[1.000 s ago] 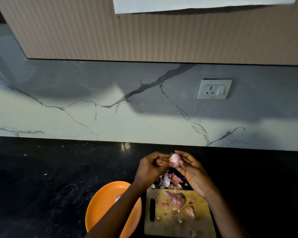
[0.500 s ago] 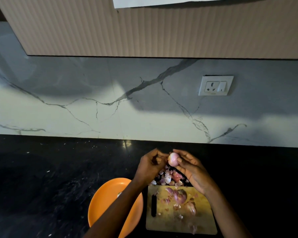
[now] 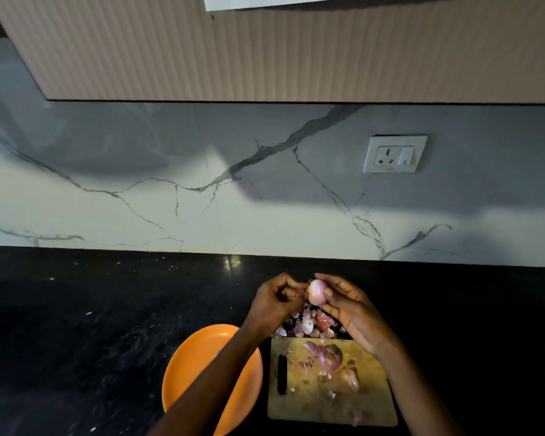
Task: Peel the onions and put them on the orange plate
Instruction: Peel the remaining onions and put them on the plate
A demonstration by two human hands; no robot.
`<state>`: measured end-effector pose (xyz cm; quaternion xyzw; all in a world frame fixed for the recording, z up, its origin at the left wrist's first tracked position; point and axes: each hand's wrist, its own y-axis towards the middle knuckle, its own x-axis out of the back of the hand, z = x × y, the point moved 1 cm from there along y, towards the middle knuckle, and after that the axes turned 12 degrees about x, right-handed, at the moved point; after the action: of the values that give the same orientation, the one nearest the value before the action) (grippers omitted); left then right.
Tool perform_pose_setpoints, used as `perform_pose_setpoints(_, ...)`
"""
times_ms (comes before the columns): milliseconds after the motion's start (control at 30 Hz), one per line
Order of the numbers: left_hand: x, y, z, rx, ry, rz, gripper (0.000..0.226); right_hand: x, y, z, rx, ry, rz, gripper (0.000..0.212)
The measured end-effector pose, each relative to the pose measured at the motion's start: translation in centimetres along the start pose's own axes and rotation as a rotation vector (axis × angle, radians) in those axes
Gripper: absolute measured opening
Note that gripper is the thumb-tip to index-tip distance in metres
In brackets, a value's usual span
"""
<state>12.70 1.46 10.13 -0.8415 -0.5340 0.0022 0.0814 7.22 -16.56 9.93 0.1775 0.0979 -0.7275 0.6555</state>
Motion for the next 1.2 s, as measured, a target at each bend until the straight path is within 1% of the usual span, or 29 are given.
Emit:
perform_pose_setpoints(167, 0.0, 0.1, 0.1, 0.000, 0.000, 0.007, 0.009, -0.1, 0.1, -0.2, -0.002, 0.028, -0.016, 0.038)
perform_pose_setpoints(300, -0.4, -0.2, -0.3, 0.001, 0.005, 0.014, 0.018, -0.3, 0.0, -0.3, -0.016, 0.018, -0.008, 0.039)
perform_pose_setpoints(400, -0.4, -0.2, -0.1, 0.003, 0.033, 0.015, 0.020, -0.3, -0.1, -0.4, -0.027, 0.000, -0.002, 0.041)
perform_pose_setpoints(533, 0.2, 0.0, 0.4, -0.003, 0.075, 0.010, 0.012, -0.3, -0.3, -0.2, -0.030, -0.013, -0.008, 0.039)
perform_pose_setpoints(633, 0.2, 0.0, 0.5, 0.004, 0.082, 0.013, 0.012, -0.3, -0.3, -0.2, -0.032, -0.006, -0.008, 0.037)
perform_pose_setpoints(800, -0.3, -0.1, 0.1, 0.013, 0.063, 0.014, 0.021, -0.5, -0.2, -0.2, -0.036, -0.014, 0.000, 0.038)
perform_pose_setpoints(1000, 0.2, -0.1, 0.7, 0.017, 0.100, 0.011, 0.018, -0.5, -0.2, 0.0, -0.036, -0.023, 0.002, 0.037)
perform_pose_setpoints(1200, -0.2, -0.4, 0.5, 0.038, 0.071, 0.023, 0.026, -0.6, -0.3, -0.2, -0.046, -0.059, 0.022, 0.038)
